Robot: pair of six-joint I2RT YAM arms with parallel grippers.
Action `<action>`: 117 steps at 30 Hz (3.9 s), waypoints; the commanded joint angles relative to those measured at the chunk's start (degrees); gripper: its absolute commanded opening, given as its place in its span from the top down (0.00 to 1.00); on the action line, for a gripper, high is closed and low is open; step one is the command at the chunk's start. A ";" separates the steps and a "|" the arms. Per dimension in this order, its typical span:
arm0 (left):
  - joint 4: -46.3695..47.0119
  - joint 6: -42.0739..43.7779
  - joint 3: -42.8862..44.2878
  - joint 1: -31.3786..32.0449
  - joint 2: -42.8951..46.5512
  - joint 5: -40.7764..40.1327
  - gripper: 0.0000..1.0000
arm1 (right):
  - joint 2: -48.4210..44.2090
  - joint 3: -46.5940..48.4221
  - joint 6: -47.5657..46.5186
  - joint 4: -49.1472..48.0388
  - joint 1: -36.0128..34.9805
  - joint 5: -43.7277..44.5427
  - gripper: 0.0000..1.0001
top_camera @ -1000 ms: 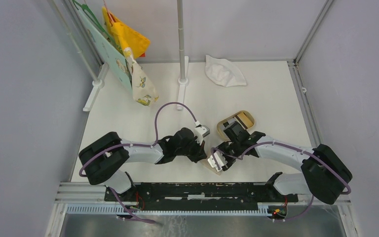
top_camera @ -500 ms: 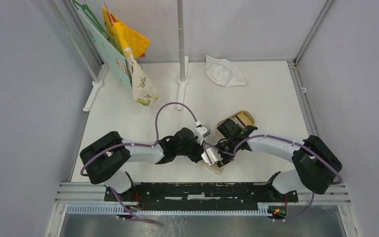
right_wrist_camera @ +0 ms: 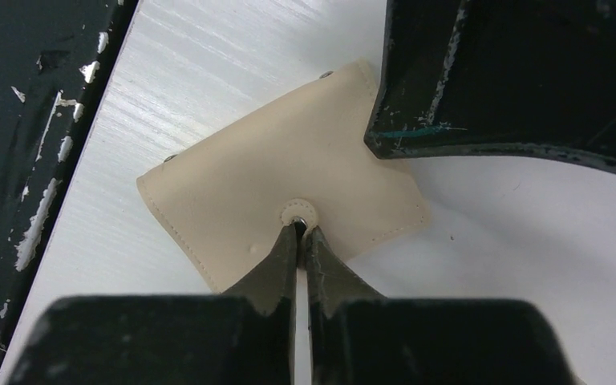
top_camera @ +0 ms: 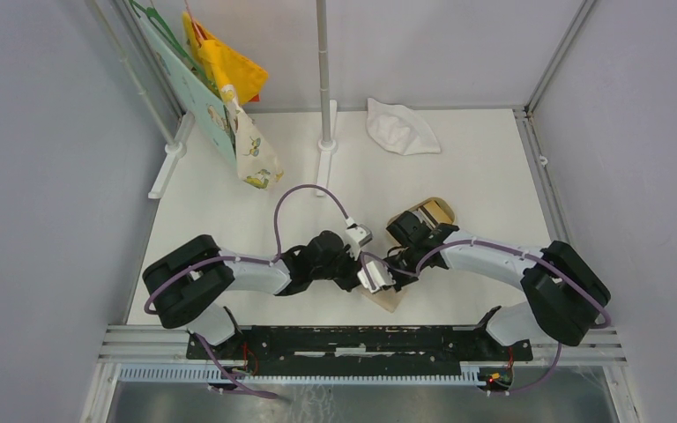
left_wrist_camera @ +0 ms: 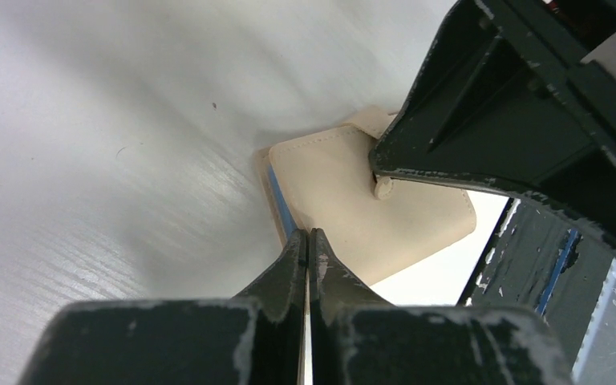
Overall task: Put the credit cards into the card holder
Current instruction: Open the card holder at the center of the board.
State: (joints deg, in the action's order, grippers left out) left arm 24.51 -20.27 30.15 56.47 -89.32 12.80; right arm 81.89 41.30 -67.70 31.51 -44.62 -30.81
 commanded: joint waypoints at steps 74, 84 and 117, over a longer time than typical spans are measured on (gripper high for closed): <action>-18.87 -23.29 -3.18 -2.98 21.17 -16.10 0.46 | -13.33 -12.54 29.29 -33.44 17.82 -28.49 1.00; -18.75 -24.28 -2.12 -2.78 16.98 -13.06 0.52 | -13.42 -12.73 29.04 -33.46 17.90 -26.96 1.00; -28.74 4.00 13.85 -3.29 -1.93 -26.65 0.98 | -16.62 -7.86 9.30 -13.96 21.25 -20.94 0.54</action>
State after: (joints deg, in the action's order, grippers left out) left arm -5.21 -21.98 43.88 53.39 -91.13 -15.59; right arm 68.71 31.79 -60.84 19.11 -24.01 -39.83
